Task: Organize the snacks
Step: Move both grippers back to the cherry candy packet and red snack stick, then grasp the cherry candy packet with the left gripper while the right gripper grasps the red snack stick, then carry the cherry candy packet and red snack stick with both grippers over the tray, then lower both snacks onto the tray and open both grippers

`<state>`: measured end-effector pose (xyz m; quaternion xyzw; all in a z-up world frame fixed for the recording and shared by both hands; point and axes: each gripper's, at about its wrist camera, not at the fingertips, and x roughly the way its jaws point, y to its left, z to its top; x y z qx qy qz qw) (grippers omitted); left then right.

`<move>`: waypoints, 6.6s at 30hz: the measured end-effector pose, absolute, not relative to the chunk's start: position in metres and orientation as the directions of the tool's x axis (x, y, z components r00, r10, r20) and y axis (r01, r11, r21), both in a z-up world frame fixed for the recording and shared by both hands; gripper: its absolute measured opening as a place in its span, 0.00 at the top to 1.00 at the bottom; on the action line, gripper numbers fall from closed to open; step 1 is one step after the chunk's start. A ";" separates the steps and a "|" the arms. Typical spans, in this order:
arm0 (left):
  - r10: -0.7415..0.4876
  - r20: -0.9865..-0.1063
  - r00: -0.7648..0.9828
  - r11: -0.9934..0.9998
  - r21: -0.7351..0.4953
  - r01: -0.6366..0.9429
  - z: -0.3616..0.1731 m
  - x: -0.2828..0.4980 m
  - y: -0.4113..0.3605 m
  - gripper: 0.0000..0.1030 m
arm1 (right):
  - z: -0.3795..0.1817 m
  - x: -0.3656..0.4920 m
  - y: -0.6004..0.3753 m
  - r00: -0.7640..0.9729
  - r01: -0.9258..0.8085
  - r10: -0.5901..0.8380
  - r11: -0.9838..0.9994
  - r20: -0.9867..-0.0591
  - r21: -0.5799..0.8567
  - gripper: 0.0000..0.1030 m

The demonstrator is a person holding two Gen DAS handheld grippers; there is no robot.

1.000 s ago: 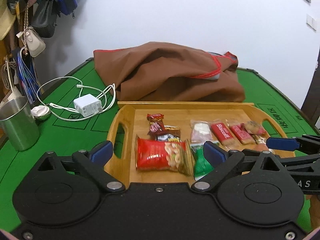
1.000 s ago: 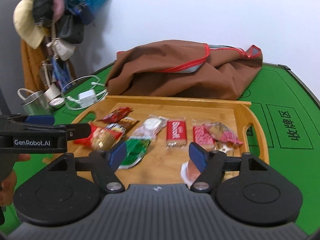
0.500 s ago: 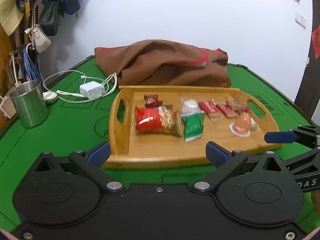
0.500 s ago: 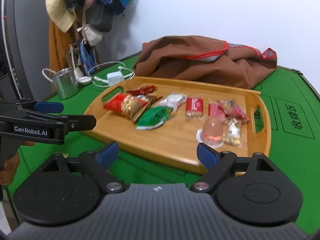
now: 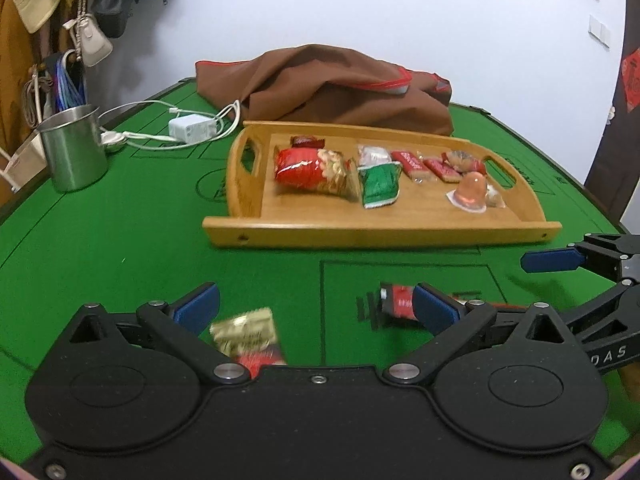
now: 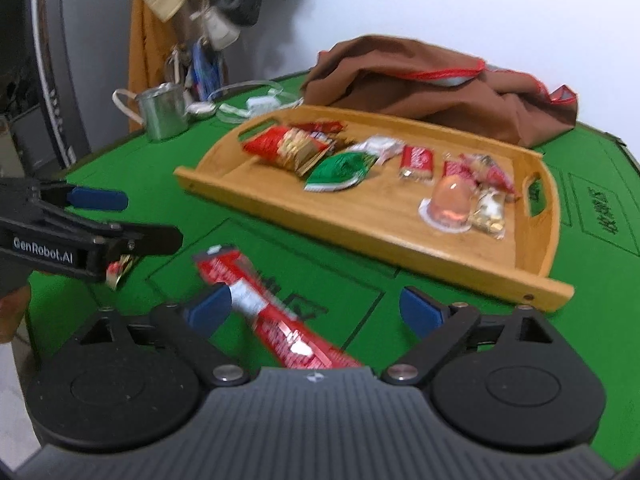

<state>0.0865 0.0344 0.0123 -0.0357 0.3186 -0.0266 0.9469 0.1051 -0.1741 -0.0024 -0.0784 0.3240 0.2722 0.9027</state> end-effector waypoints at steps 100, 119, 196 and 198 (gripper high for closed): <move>-0.191 -0.525 0.829 0.973 -0.214 0.089 0.078 0.231 0.009 0.74 | 0.079 0.242 -0.207 0.822 -0.010 0.252 0.903 -0.511 0.430 0.79; -0.132 -0.620 0.773 0.988 -0.145 0.051 0.022 0.300 -0.021 0.74 | 0.014 0.305 -0.206 0.760 0.009 0.297 0.885 -0.578 0.466 0.79; -0.043 -0.520 0.853 0.999 -0.037 0.028 0.057 0.187 0.012 0.02 | 0.062 0.176 -0.210 0.850 -0.225 0.267 0.964 -0.455 0.144 0.14; -0.048 -0.522 0.851 0.999 -0.037 0.033 0.056 0.181 0.012 0.02 | 0.060 0.170 -0.209 0.852 -0.222 0.258 0.966 -0.456 0.132 0.13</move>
